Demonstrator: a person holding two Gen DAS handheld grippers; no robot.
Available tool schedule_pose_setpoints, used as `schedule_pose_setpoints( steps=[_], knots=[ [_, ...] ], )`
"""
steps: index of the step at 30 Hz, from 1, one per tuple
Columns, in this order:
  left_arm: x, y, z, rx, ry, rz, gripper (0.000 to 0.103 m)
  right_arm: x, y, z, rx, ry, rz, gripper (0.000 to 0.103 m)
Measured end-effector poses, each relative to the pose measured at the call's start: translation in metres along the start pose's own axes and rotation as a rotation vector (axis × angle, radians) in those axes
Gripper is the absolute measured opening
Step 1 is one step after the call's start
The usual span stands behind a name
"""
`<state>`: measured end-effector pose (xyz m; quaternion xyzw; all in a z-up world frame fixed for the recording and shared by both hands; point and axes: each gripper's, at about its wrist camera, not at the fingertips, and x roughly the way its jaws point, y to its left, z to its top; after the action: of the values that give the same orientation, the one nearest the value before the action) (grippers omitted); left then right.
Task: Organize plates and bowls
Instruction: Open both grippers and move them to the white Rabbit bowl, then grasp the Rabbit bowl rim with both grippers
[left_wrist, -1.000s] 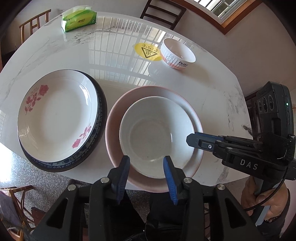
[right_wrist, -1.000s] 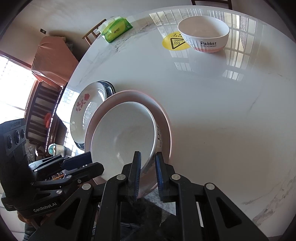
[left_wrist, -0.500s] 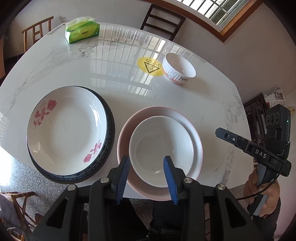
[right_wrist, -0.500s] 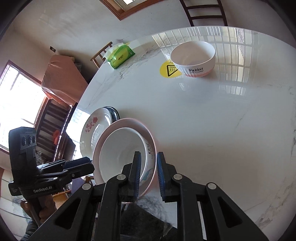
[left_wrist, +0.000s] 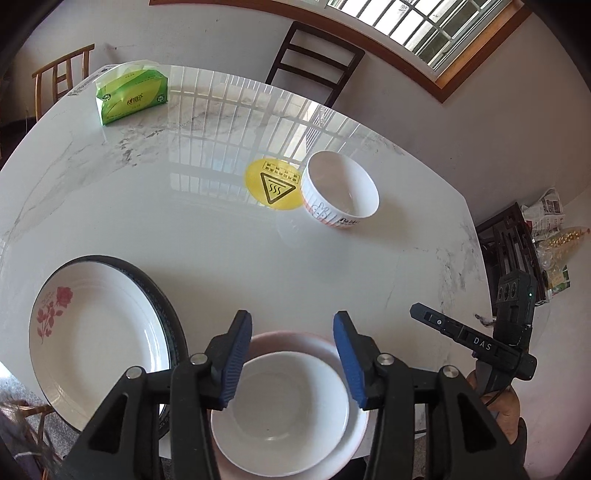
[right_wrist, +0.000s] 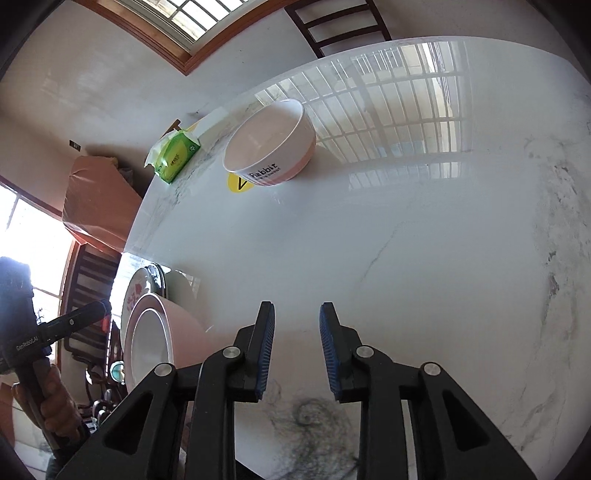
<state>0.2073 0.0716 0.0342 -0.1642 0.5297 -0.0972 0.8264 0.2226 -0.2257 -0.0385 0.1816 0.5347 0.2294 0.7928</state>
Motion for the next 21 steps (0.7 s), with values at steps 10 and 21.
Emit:
schedule_pose_setpoints(
  steps=[10, 21],
  knots=[
    [0.063, -0.021, 0.073, -0.06, 0.013, -0.028, 0.048, 0.015, -0.009, 0.069, 0.072, -0.039, 0.097, 0.037],
    [0.114, -0.032, 0.117, -0.092, 0.05, -0.029, 0.048, 0.038, -0.011, 0.132, 0.1, -0.046, 0.112, 0.052]
  ],
)
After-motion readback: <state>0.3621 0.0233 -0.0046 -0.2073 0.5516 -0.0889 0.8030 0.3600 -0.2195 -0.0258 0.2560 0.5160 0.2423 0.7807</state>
